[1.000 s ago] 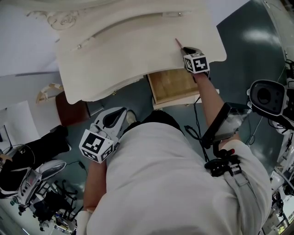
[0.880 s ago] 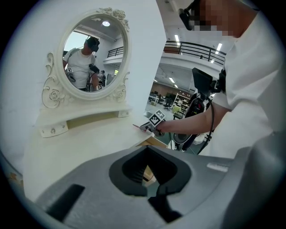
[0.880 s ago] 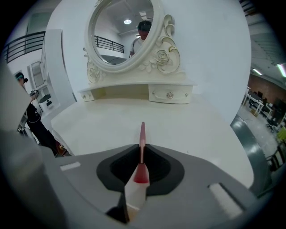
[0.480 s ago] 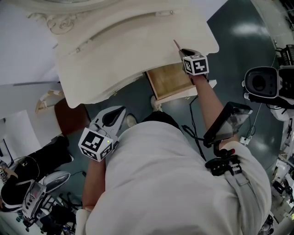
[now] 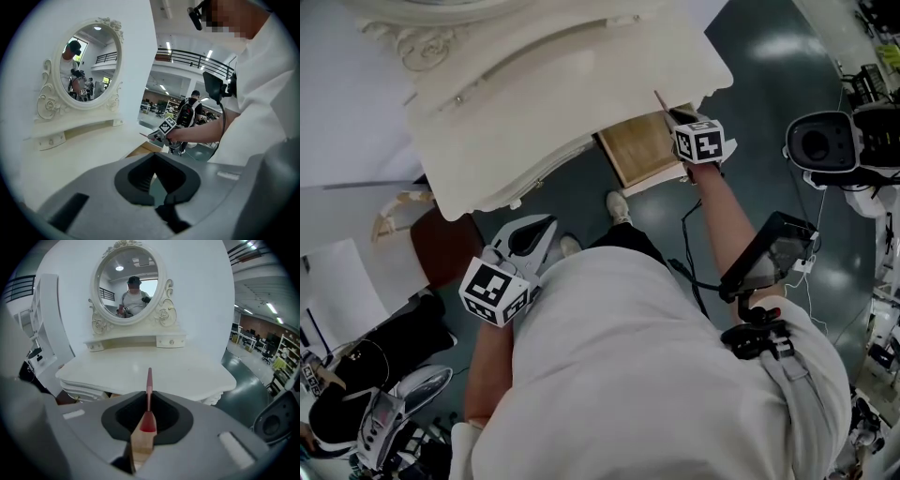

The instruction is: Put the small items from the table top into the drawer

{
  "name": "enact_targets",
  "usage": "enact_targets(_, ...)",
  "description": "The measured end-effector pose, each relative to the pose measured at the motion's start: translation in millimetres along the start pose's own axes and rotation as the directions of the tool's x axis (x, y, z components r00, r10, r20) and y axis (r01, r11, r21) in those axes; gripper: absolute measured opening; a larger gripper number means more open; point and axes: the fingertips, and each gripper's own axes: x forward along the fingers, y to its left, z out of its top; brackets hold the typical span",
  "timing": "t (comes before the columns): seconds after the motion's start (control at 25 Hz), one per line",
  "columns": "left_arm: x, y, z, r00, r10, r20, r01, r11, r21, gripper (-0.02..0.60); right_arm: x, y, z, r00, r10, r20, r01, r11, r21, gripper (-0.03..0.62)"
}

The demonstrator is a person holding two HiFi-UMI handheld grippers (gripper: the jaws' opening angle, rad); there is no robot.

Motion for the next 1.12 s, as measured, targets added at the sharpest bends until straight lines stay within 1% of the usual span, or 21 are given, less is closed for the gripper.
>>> enact_targets(0.28,-31,-5,-21,0.999,-0.053,-0.002,0.053,0.998,0.040,0.000,-28,32,-34,0.999,-0.040,-0.003,0.040,0.999,0.035,0.046)
enact_targets(0.6,-56,-12,-43,0.996,-0.091,-0.008,0.091,0.994,0.058,0.000,-46,62,-70,0.998,-0.061,-0.034,0.063,0.996,0.064,0.046)
enact_targets(0.84,-61,-14,-49,0.996,-0.093,-0.013,0.094,0.994,0.059,0.000,-42,67,-91,0.997,-0.044,-0.069,0.050,0.994,0.094,0.046)
enact_targets(1.12,-57,-10,-39,0.998,-0.067,-0.005,0.067,0.996,0.052,0.000,-28,58,-90,0.992,-0.043,-0.121,0.054,0.995,0.088,0.046)
